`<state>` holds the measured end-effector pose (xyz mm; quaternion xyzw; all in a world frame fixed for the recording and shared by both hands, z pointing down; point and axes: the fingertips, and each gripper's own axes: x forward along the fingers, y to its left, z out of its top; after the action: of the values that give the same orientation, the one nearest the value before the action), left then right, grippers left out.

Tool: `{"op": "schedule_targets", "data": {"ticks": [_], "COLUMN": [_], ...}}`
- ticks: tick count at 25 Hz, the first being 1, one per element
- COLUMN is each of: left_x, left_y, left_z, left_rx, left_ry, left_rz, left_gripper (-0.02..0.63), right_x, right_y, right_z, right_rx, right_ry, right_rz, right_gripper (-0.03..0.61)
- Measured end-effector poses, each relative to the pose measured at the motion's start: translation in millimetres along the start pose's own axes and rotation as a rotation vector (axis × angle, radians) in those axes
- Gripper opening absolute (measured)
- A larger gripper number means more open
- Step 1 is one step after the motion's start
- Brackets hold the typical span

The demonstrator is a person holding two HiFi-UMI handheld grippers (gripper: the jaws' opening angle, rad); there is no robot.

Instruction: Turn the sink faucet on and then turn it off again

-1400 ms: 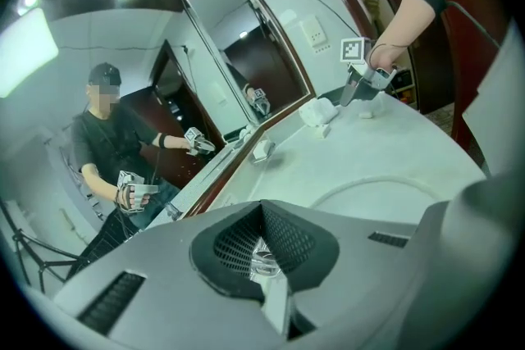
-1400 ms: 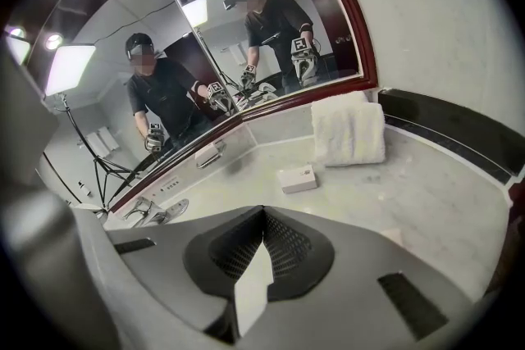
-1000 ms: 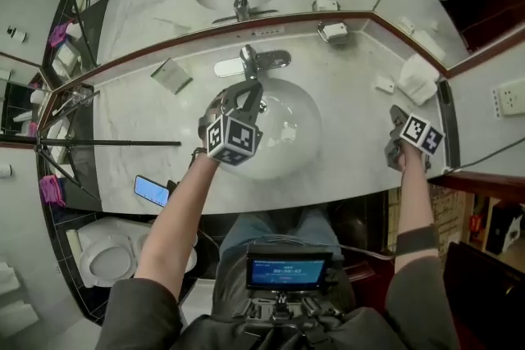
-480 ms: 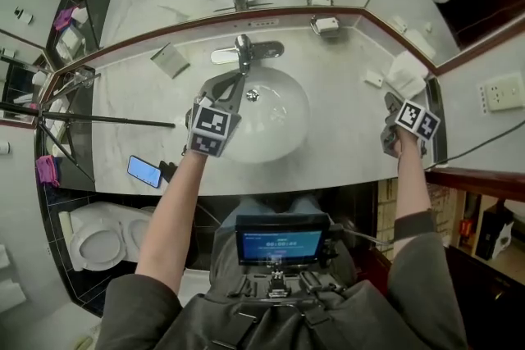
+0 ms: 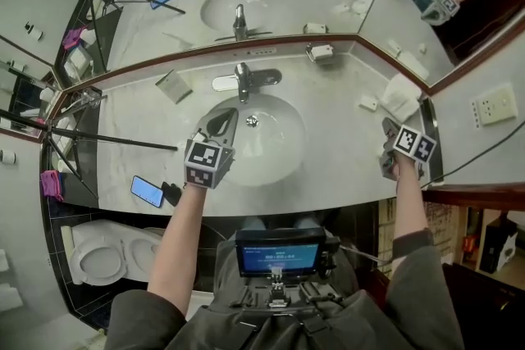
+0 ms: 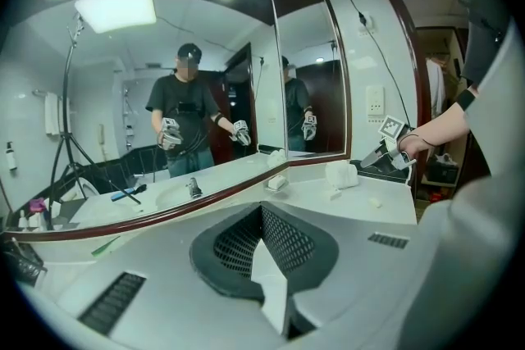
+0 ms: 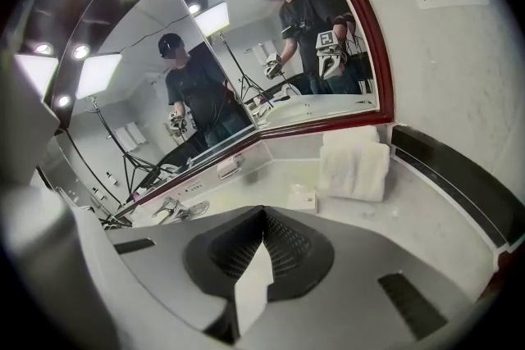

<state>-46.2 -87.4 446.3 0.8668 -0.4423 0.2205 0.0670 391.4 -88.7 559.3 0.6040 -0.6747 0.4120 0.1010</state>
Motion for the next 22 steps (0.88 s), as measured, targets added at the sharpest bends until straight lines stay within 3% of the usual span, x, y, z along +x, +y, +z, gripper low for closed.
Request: {"op": "schedule_targets", "data": {"ticks": [9, 22], "left_x": [-9.7, -15.3], "left_y": [-8.8, -14.1], "left_z": [3.6, 3.1], "left_rx": [-0.044, -0.022], "left_ry": [-0.021, -0.026], "left_rz": [0.059, 0.069], "left_gripper": [0.0, 0.0], "right_x": [-5.0, 2.3], "right_y": [-14.0, -14.4], "right_z": [-3.3, -3.5], "right_rx": [0.002, 0.019], "right_ry": [0.008, 0.016], "right_rz": [0.002, 0.045], "right_gripper": [0.011, 0.011]}}
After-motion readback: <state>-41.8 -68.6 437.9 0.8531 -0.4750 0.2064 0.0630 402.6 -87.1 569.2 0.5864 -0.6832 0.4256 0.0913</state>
